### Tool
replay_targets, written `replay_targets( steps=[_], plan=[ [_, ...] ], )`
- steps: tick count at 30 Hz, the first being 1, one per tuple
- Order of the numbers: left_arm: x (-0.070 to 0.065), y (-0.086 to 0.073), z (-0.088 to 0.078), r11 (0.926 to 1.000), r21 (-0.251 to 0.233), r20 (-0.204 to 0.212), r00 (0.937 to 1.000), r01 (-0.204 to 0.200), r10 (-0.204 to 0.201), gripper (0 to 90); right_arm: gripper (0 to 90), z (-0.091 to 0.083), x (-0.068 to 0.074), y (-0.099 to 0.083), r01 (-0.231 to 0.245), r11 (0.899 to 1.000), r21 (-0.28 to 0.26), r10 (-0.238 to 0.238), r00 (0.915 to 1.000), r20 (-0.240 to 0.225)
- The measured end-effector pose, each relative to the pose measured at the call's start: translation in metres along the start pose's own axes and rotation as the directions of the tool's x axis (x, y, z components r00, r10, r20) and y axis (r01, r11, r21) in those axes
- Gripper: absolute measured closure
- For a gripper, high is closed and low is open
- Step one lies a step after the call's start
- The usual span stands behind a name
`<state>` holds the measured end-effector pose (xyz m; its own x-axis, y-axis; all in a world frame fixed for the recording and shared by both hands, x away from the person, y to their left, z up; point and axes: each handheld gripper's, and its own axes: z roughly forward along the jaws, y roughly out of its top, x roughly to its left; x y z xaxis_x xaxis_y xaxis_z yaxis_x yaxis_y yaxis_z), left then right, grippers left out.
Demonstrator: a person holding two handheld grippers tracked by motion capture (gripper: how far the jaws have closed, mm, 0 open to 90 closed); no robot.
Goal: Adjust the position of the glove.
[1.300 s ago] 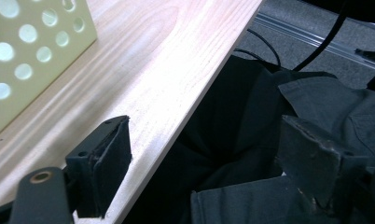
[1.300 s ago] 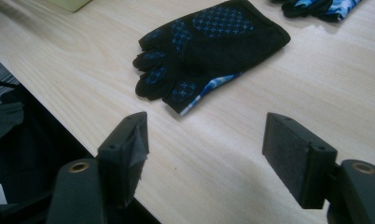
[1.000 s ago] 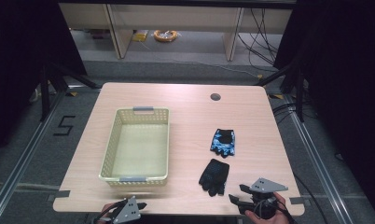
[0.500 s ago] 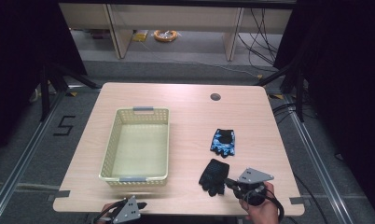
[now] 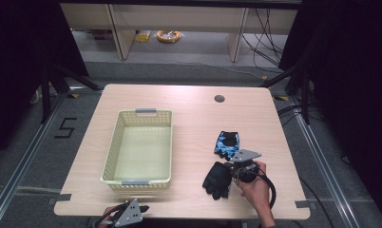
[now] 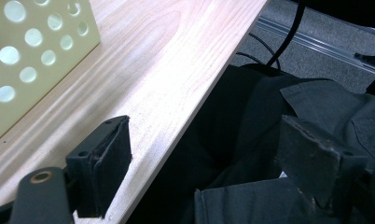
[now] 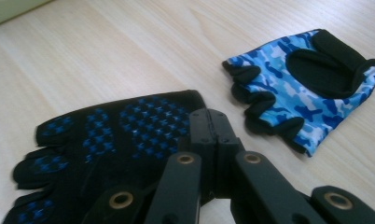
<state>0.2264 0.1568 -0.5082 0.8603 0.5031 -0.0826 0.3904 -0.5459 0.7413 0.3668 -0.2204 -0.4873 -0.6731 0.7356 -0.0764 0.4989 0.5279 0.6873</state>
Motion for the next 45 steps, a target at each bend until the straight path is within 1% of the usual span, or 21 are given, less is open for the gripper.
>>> replay_targets(
  steps=[2,14,16,18,19,20,21,22,23,25,27,28,29,30,33,34,36,37,39,43,45],
  plan=[
    [-0.002,0.000,0.000,0.9999,-0.011,0.009,0.9999,0.012,-0.012,17.6,90.0,0.002,-0.001,0.000,-0.005,1.000,0.000,0.005,1.0000,0.000],
    [-0.001,0.000,0.000,0.9999,0.004,-0.006,0.9999,-0.013,0.013,17.6,90.0,0.010,-0.001,-0.005,0.012,0.998,0.060,-0.011,0.9999,-0.009],
    [-0.002,0.000,0.000,0.9999,-0.009,0.009,0.9999,0.011,-0.011,17.6,90.0,0.008,-0.003,-0.006,0.010,0.998,0.070,-0.010,0.9999,-0.009],
    [0.001,0.000,-0.001,0.9999,0.011,0.001,0.9999,-0.011,0.011,17.6,90.0,0.006,-0.002,-0.008,-0.012,0.997,0.074,0.012,0.9999,0.001],
    [-0.001,0.000,-0.001,0.9999,-0.011,0.003,1.0000,0.009,-0.009,17.6,90.0,0.001,-0.001,-0.011,-0.045,0.995,0.084,0.046,0.9989,-0.004],
    [-0.001,0.000,-0.001,0.9999,-0.011,0.003,1.0000,0.009,-0.009,17.6,90.0,0.001,-0.001,-0.011,-0.045,0.995,0.084,0.046,0.9989,-0.004],
    [-0.002,0.000,-0.001,0.9999,-0.008,0.008,0.9999,0.008,-0.008,17.6,90.0,0.001,0.000,-0.014,-0.060,0.997,0.056,0.059,0.9982,0.005],
    [-0.002,0.000,-0.001,1.0000,-0.007,0.011,0.9999,0.007,-0.007,17.6,90.0,-0.007,0.001,-0.020,-0.113,0.990,0.086,0.115,0.9932,-0.019],
    [-0.002,0.000,-0.001,1.0000,-0.007,0.011,0.9999,0.007,-0.007,17.5,90.0,-0.010,0.002,-0.024,-0.137,0.988,0.072,0.138,0.9902,-0.018],
    [-0.002,0.000,0.000,1.0000,-0.007,0.012,0.9999,0.005,-0.005,17.4,90.0,-0.010,0.004,-0.027,-0.156,0.987,0.049,0.156,0.9877,-0.011],
    [-0.001,0.000,-0.001,1.0000,0.005,0.004,1.0000,-0.007,0.007,17.4,90.0,-0.018,0.003,-0.033,-0.160,0.985,0.072,0.161,0.9868,-0.014],
    [-0.002,-0.001,0.000,0.9999,-0.007,0.017,0.9998,0.009,-0.009,17.4,90.0,-0.022,0.006,-0.034,-0.194,0.978,0.078,0.196,0.9805,-0.015],
    [-0.002,-0.001,-0.001,0.9999,-0.010,0.012,0.9999,0.010,-0.010,17.4,90.0,-0.026,0.008,-0.042,-0.195,0.980,0.037,0.195,0.9807,-0.008],
    [-0.002,-0.001,-0.001,0.9999,-0.011,0.005,1.0000,0.006,-0.005,17.5,90.0,-0.029,0.008,-0.043,-0.189,0.980,0.058,0.190,0.9818,-0.010],
    [-0.002,-0.001,-0.001,0.9999,-0.010,0.012,0.9999,0.007,-0.007,17.4,90.0,-0.034,0.009,-0.049,-0.187,0.982,0.038,0.188,0.9822,-0.014],
    [-0.002,0.000,-0.001,0.9999,-0.010,0.016,0.9999,0.005,-0.005,17.5,90.0,-0.038,0.011,-0.050,-0.208,0.977,0.056,0.209,0.9776,-0.020],
    [-0.002,0.000,0.000,1.0000,0.000,0.021,0.9998,-0.003,0.003,17.5,90.0,-0.043,0.015,-0.057,-0.200,0.979,0.024,0.200,0.9797,-0.005],
    [-0.002,0.000,0.000,1.0000,0.003,0.016,0.9999,-0.004,0.004,17.5,90.0,-0.047,0.016,-0.058,-0.208,0.976,0.059,0.209,0.9777,-0.016],
    [-0.001,0.000,0.000,0.9999,0.005,-0.003,0.9999,-0.012,0.012,17.5,90.0,-0.049,0.018,-0.060,-0.211,0.976,0.056,0.212,0.9770,-0.022],
    [-0.002,0.000,-0.001,1.0000,-0.005,0.017,0.9998,-0.003,0.003,17.5,90.0,-0.055,0.028,-0.063,-0.186,0.980,0.076,0.187,0.9823,-0.005],
    [-0.002,0.000,0.000,1.0000,0.005,0.010,0.9999,-0.008,0.008,17.5,90.0,-0.057,0.033,-0.064,-0.166,0.983,0.074,0.168,0.9855,-0.024]
  ],
)
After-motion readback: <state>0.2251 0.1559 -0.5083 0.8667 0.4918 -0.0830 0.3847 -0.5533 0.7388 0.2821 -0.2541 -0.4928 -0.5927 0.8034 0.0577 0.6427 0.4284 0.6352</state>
